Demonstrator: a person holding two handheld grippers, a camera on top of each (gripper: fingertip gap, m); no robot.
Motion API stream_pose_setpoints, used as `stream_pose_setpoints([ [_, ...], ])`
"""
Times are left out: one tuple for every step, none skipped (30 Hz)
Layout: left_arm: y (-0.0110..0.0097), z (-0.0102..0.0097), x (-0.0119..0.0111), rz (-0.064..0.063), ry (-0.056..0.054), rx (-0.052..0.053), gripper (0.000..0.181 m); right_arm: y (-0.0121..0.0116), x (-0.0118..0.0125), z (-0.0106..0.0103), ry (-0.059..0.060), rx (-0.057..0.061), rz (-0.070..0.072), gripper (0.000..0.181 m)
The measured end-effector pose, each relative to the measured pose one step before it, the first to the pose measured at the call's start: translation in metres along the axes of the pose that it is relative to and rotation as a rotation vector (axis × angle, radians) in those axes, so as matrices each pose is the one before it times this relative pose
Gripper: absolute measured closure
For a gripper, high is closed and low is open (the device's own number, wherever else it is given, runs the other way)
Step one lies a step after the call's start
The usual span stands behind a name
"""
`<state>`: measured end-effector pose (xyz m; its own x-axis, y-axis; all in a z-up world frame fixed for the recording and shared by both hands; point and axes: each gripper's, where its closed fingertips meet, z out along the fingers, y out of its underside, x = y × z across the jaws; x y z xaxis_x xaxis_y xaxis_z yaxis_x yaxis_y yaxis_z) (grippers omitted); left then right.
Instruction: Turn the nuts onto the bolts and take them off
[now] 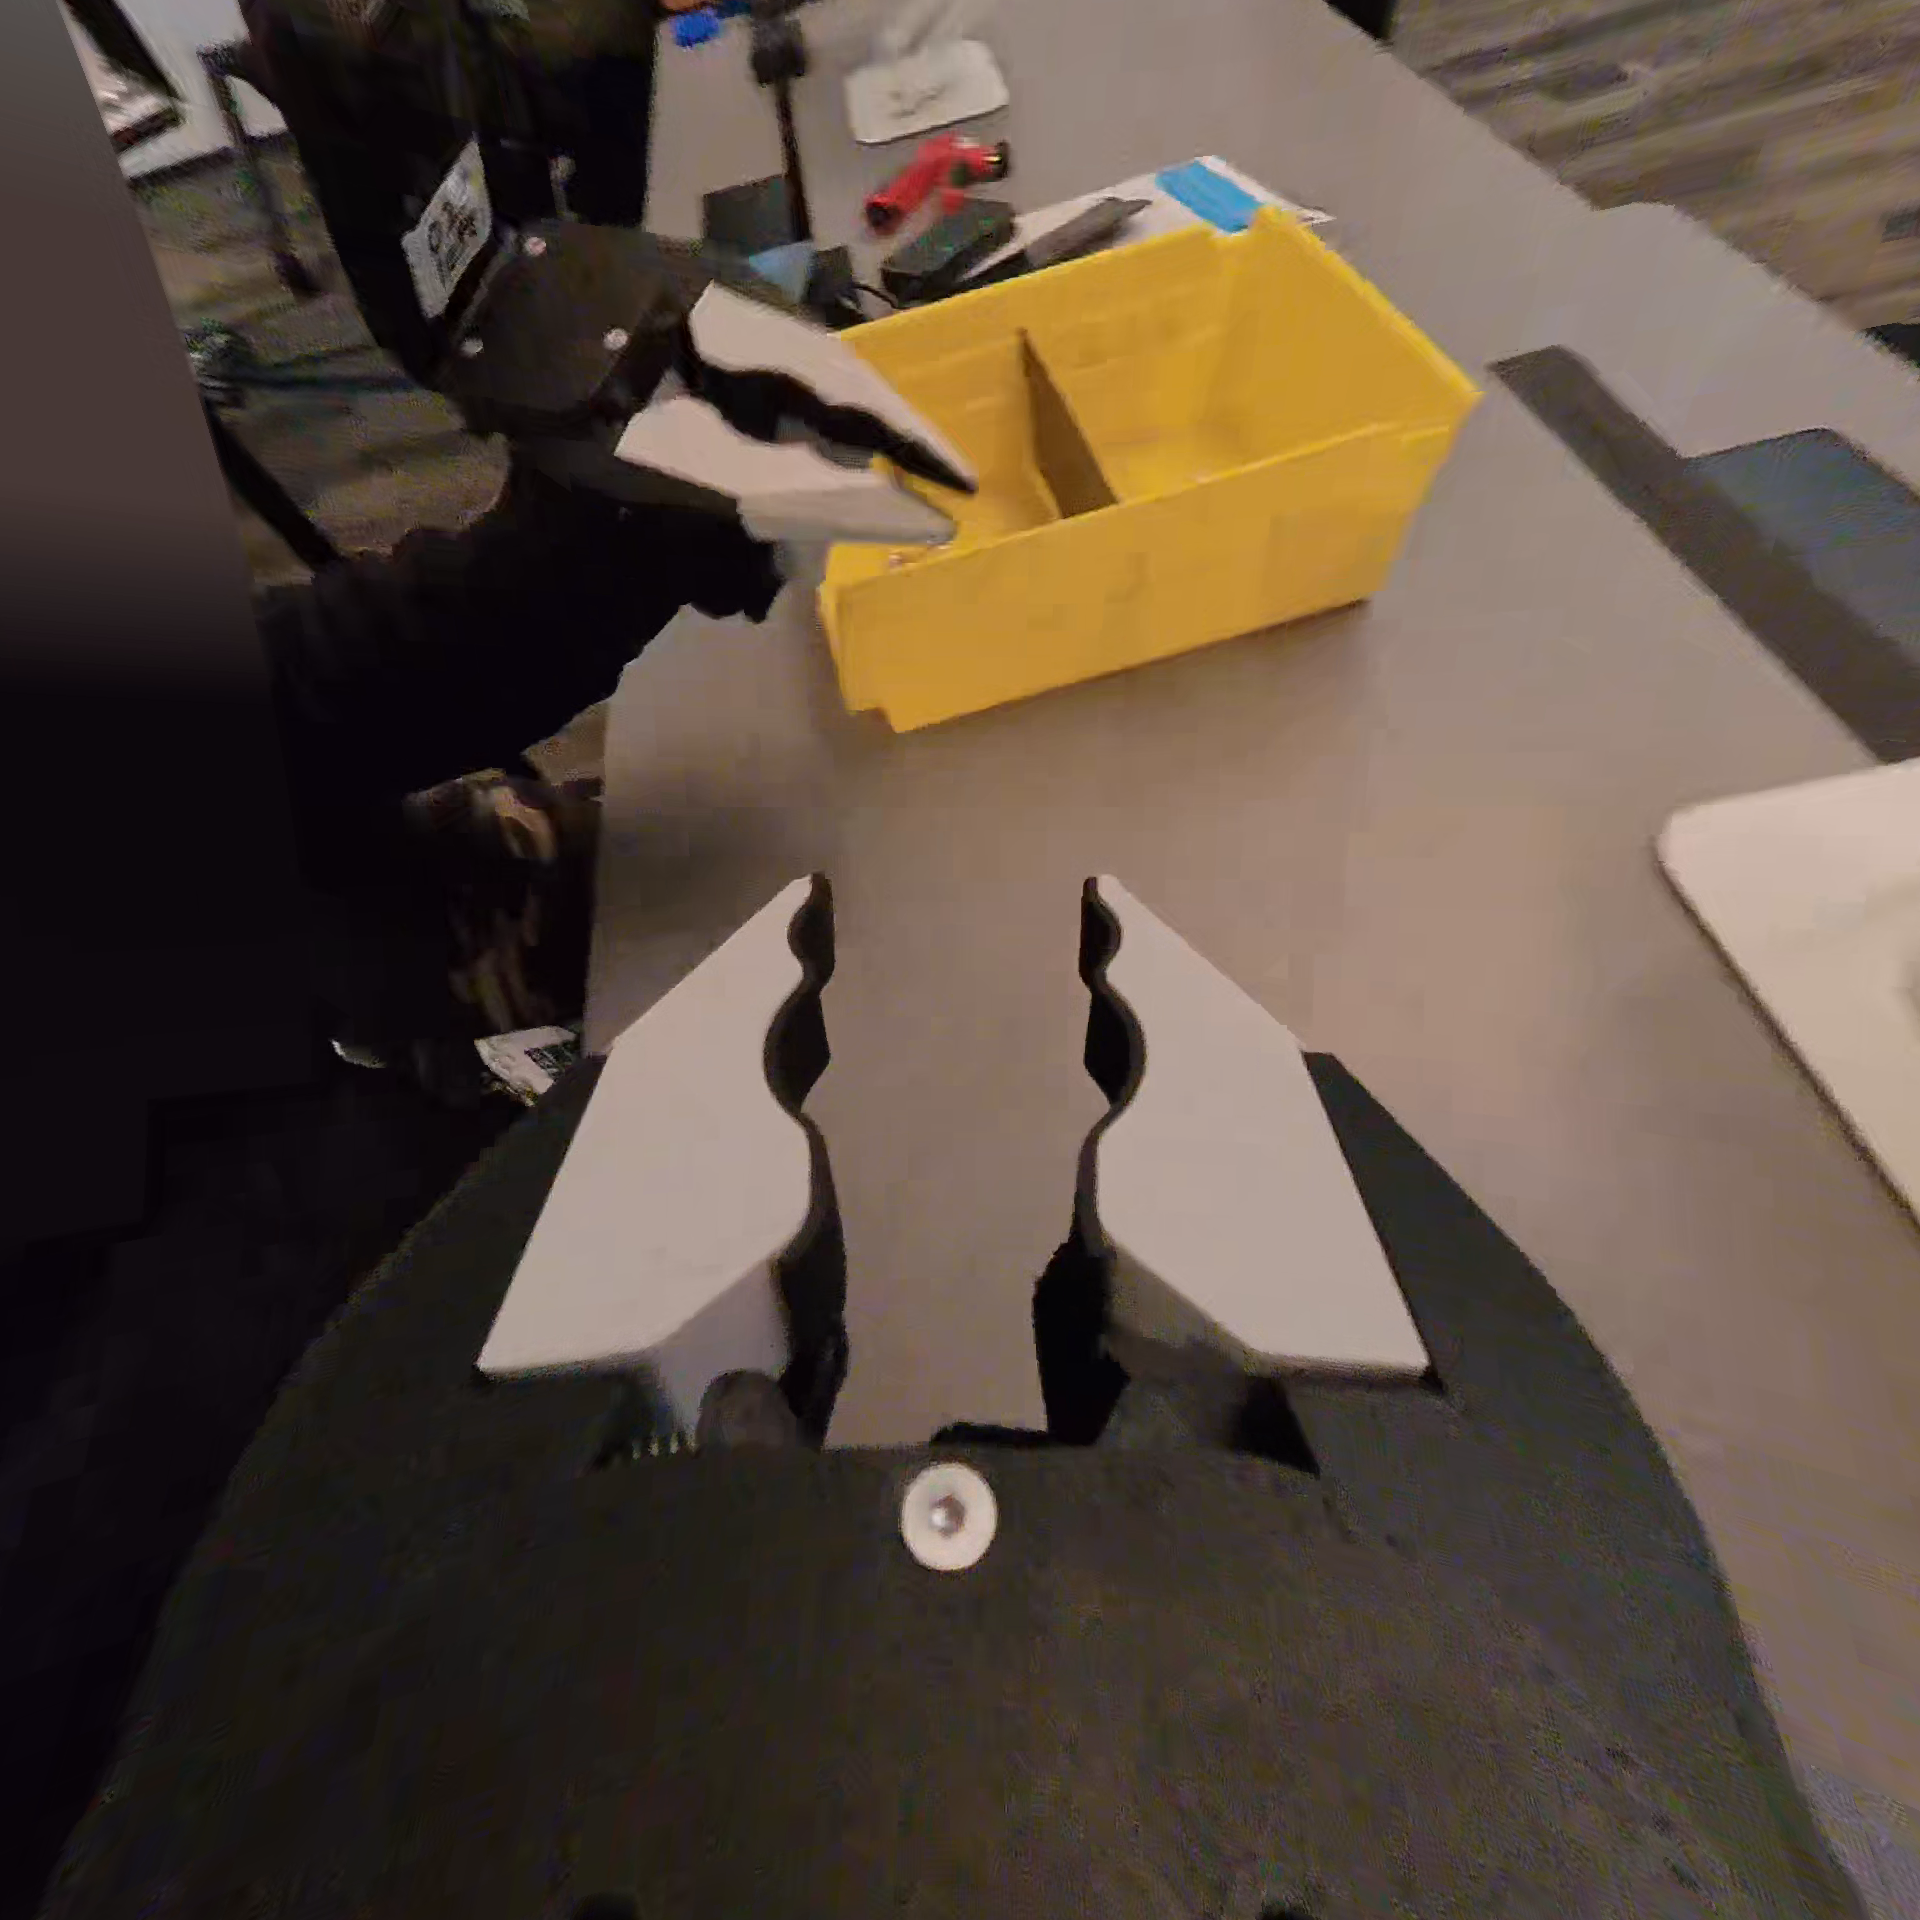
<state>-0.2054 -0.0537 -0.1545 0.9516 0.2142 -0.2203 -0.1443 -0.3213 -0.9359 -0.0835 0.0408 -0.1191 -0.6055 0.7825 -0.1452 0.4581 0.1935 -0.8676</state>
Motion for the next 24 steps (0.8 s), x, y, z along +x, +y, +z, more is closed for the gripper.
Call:
stream_pose_setpoints([
  [-0.00235, -0.00744, -0.02110, 0.0226, -0.0495, -0.0248, 0.169, 0.00189, -0.01055, 0.02271, -0.0630, 0.0082, 0.0228, 0.139],
  [0.00032, -0.00508, -0.02225, 0.0219, -0.0513, -0.0320, 0.169, 0.00233, -0.00642, 0.02163, -0.0526, 0.0126, 0.0258, 0.142],
  [0.00447, -0.00197, -0.02358, 0.0276, -0.0588, -0.0463, 0.168, 0.00276, -0.00159, 0.01859, -0.0323, 0.0155, 0.0179, 0.144],
  [0.00750, 0.00199, -0.02126, 0.0313, -0.0446, -0.0509, 0.168, 0.00420, 0.00493, 0.01626, -0.0046, 0.0092, 0.0081, 0.144],
  [0.00821, 0.00581, -0.01541, 0.0208, -0.0097, -0.0432, 0.169, 0.00494, 0.00837, 0.01409, 0.0085, 0.0035, 0.0037, 0.145],
  [0.00845, 0.00828, -0.01170, -0.0002, 0.0107, -0.0401, 0.169, 0.00362, 0.00917, 0.01130, 0.0106, 0.0117, 0.0015, 0.148],
  [0.00893, 0.01030, -0.00937, -0.0133, 0.0207, -0.0529, 0.167, 0.00190, 0.00912, 0.00893, 0.0083, 0.0231, 0.0045, 0.150],
  [0.00683, 0.01116, -0.00725, 0.0025, 0.0241, -0.0447, 0.166, 0.00155, 0.00654, 0.00731, -0.0079, 0.0225, 0.0121, 0.150],
  [0.00438, 0.01189, -0.00766, 0.0080, 0.0130, -0.0289, 0.165, 0.00267, 0.00478, 0.00622, -0.0133, 0.0145, 0.0105, 0.153],
  [0.00405, 0.01279, -0.00684, -0.0010, 0.0150, -0.0287, 0.164, 0.00345, 0.00550, 0.00432, -0.0025, 0.0063, 0.0024, 0.155],
  [0.00529, 0.01428, -0.00423, -0.0021, 0.0306, -0.0391, 0.163, 0.00443, 0.00566, 0.00417, 0.0024, 0.0022, 0.0004, 0.154],
  [0.00597, 0.01421, -0.00334, -0.0033, 0.0327, -0.0502, 0.158, 0.00442, 0.00430, 0.00423, -0.0025, 0.0035, 0.0033, 0.154],
  [0.00385, 0.01305, -0.00497, 0.0025, 0.0145, -0.0429, 0.155, 0.00391, 0.00258, 0.00357, -0.0097, 0.0061, 0.0082, 0.155],
  [0.00362, 0.01247, -0.00231, 0.0136, 0.0258, -0.0397, 0.156, 0.00400, 0.00208, 0.00266, -0.0112, 0.0051, 0.0124, 0.155],
  [0.00660, 0.01271, 0.00054, -0.0011, 0.0483, -0.0595, 0.157, 0.00491, 0.00214, 0.00180, -0.0057, -0.0016, 0.0105, 0.155],
  [0.00819, 0.01296, -0.00287, -0.0183, 0.0327, -0.0702, 0.155, 0.00532, 0.00200, 0.00110, -0.0009, -0.0091, 0.0055, 0.156],
  [0.00795, 0.01241, -0.00293, -0.0110, 0.0280, -0.0673, 0.149, 0.00486, 0.00220, 0.00089, -0.0004, -0.0098, 0.0053, 0.156],
  [0.00476, 0.01050, -0.00310, -0.0025, 0.0172, -0.0462, 0.147, 0.00410, 0.00170, 0.00073, -0.0054, -0.0064, 0.0127, 0.156],
  [0.00168, 0.00800, -0.00355, -0.0010, 0.0017, -0.0262, 0.148, 0.00214, 0.00016, -0.00003, -0.0109, -0.0035, 0.0136, 0.155],
  [0.00232, 0.00640, -0.00062, 0.0049, 0.0116, -0.0317, 0.148, -0.00046, 0.00023, -0.00083, -0.0050, 0.0037, 0.0016, 0.155],
  [0.00301, 0.00485, -0.00079, 0.0053, 0.0063, -0.0349, 0.148, -0.00077, 0.00105, -0.00106, 0.0022, 0.0053, -0.0037, 0.156],
  [0.00141, 0.00322, -0.00050, 0.0050, 0.0060, -0.0223, 0.152, -0.00003, 0.00042, -0.00059, -0.0020, 0.0019, 0.0022, 0.156],
  [0.00105, 0.00261, 0.00198, 0.0016, 0.0224, -0.0173, 0.158, -0.00043, -0.00003, -0.00059, -0.0040, 0.0026, 0.0038, 0.156],
  [0.00237, 0.00226, 0.00048, -0.0004, 0.0134, -0.0255, 0.163, -0.00035, 0.00008, -0.00080, -0.0020, 0.0018, 0.0013, 0.157],
])
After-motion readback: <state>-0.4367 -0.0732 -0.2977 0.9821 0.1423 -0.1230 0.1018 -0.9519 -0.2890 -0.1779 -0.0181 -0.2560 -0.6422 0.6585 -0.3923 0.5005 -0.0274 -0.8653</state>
